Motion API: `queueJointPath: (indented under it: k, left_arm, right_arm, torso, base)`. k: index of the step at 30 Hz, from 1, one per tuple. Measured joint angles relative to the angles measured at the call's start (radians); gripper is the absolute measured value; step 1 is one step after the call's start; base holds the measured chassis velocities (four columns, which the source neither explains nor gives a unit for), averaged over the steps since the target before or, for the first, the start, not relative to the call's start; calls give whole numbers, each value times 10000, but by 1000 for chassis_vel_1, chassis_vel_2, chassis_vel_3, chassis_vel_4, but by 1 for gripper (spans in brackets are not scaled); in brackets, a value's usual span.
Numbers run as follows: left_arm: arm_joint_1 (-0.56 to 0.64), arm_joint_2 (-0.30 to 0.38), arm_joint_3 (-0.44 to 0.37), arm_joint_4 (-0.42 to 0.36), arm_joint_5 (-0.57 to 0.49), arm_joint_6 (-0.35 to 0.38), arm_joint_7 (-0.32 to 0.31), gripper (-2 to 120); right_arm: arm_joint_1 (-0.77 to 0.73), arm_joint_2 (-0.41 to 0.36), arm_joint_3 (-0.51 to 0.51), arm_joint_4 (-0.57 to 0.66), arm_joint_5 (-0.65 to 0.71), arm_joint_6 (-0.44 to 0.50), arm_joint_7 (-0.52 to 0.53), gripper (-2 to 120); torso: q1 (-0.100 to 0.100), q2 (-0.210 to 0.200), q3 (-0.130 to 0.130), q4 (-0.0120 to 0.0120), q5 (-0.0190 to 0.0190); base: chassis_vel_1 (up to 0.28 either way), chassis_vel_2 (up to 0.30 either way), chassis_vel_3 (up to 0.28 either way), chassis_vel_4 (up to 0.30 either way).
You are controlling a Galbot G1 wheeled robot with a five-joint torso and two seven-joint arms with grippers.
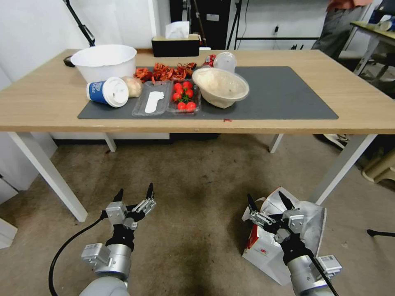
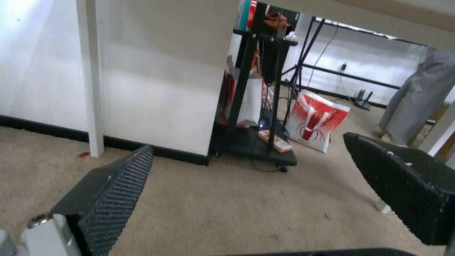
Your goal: Pick up the food delivery bag from the floor and place it on the table.
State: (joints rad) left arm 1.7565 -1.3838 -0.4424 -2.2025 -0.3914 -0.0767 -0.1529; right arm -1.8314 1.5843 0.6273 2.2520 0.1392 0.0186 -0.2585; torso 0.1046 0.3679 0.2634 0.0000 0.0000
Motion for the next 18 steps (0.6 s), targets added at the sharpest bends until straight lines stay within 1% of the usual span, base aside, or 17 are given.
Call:
queueJointPath:
  k: [18]
  left_arm:
    - [9, -51, -30, 20, 41, -156, 146, 100]
  right_arm:
    - [46, -39, 14, -12, 149, 35, -157, 100]
  torso:
    - [-230, -744, -515, 0, 0]
  base:
    - [0, 0, 0, 0]
